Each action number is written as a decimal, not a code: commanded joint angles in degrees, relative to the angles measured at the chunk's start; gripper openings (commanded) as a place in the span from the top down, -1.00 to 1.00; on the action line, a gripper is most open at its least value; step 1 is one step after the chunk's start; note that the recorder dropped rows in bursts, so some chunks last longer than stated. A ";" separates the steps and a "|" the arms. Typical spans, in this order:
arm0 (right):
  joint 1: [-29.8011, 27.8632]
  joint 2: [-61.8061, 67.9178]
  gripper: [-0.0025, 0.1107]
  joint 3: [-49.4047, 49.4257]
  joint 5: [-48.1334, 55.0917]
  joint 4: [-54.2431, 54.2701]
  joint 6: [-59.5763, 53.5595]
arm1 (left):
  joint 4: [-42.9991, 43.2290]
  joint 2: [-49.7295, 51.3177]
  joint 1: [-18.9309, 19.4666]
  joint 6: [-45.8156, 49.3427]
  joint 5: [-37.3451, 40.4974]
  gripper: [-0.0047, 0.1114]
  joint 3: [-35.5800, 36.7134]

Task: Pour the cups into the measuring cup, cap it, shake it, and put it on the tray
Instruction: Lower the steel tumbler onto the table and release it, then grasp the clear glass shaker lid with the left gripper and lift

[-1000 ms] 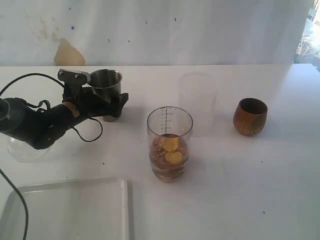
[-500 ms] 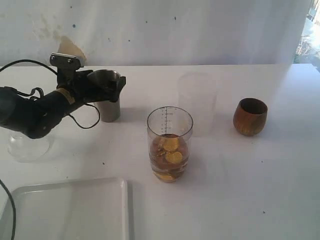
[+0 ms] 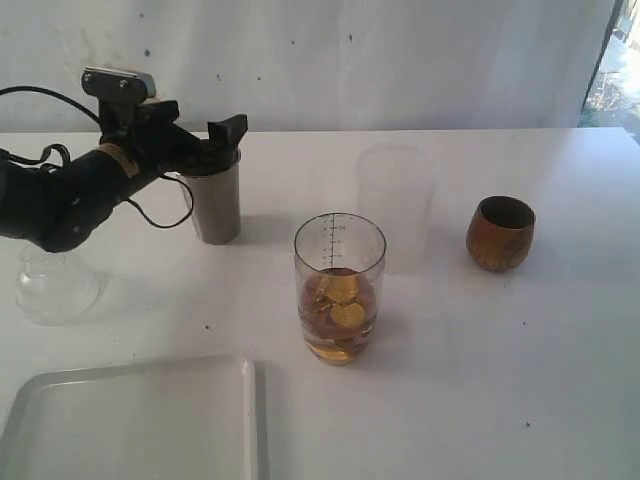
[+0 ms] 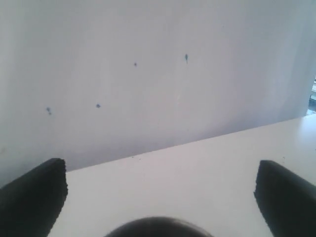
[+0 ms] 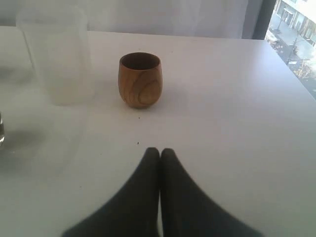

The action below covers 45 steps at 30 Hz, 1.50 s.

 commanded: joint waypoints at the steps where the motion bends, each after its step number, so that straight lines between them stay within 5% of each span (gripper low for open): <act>1: 0.29 -0.37 0.96 0.38 -0.06 0.01 0.31 | -0.91 -4.96 0.05 0.23 2.82 -0.77 -0.13; 5: 0.29 -0.37 0.96 0.38 -0.06 0.01 0.31 | -0.91 -11.25 0.05 1.12 11.97 -0.69 -0.13; 10: 0.29 -0.37 0.96 0.38 -0.06 0.01 0.31 | -6.54 -22.81 0.76 -0.40 39.99 -0.10 -0.13; 11: 0.29 -0.37 0.96 0.38 -0.06 0.01 0.31 | -6.54 -23.67 1.09 -1.16 43.00 -0.07 -0.13; 15: 0.29 -0.37 0.96 0.38 -0.06 0.01 0.61 | -6.54 -25.24 5.76 -2.55 79.41 -0.07 -6.58; 21: 0.29 -0.37 0.96 0.38 -0.06 0.01 1.20 | -7.68 -21.97 7.99 5.80 105.12 -0.07 -8.11; 45: 0.29 -0.37 0.96 0.38 -0.06 0.01 1.20 | -10.13 -12.40 7.99 2.79 91.45 -0.21 -8.11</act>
